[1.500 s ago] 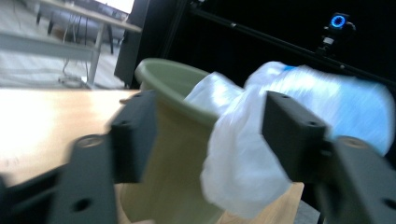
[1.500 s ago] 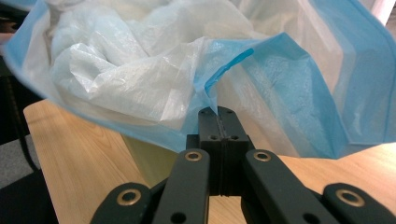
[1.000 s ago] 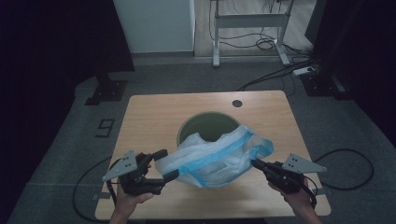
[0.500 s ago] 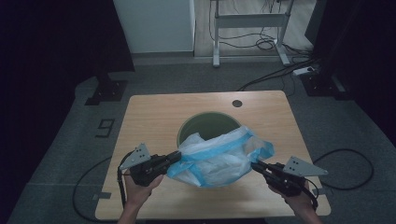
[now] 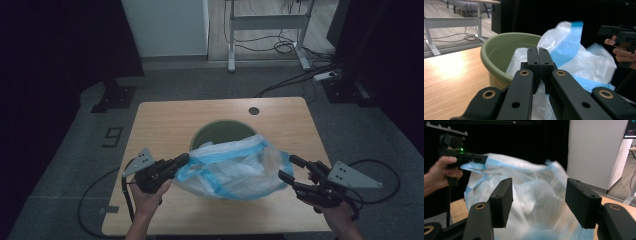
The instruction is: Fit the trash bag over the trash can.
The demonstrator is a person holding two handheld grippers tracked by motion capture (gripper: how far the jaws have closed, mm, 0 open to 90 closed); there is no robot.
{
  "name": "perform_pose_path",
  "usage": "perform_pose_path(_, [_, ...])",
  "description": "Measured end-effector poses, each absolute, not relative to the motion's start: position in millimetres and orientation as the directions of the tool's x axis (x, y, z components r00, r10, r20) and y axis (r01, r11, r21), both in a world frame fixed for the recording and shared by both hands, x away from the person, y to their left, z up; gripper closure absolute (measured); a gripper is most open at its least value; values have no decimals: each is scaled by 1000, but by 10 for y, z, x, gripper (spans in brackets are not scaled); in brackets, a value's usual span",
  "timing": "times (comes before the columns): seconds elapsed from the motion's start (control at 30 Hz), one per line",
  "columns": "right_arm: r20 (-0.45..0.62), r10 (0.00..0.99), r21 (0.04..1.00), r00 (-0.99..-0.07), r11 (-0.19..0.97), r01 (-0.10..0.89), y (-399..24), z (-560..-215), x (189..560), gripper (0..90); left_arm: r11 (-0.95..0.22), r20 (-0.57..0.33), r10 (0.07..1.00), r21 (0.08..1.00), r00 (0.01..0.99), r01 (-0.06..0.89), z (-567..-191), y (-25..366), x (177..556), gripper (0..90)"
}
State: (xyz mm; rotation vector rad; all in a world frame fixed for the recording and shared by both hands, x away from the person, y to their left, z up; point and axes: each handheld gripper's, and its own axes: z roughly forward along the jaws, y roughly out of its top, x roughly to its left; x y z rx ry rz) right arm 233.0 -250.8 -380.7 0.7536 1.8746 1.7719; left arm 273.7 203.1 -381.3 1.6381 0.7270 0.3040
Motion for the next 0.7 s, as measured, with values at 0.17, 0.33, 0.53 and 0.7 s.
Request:
perform_pose_path(0.17, [23, 689, 993, -724, 66, 94, -2476, -3797, 2457, 376, -36, -214, 614, 954, 760, 298, -3822, 2048, 2800, 898])
perform_pose_path(0.33, [1, 697, 984, -717, 128, 126, -2317, -3840, 2721, 395, -21, -218, 624, 955, 750, 295, -3818, 2065, 2841, 898])
perform_pose_path(0.53, [17, 699, 974, -715, 150, 170, -2173, -3847, 2971, 761, 0, -229, 643, 954, 731, 299, -3818, 2126, 2939, 898])
perform_pose_path(0.7, [47, 715, 972, -698, 130, 198, -2152, -3817, 3110, 891, 31, -250, 647, 952, 720, 303, -3849, 2178, 3036, 898])
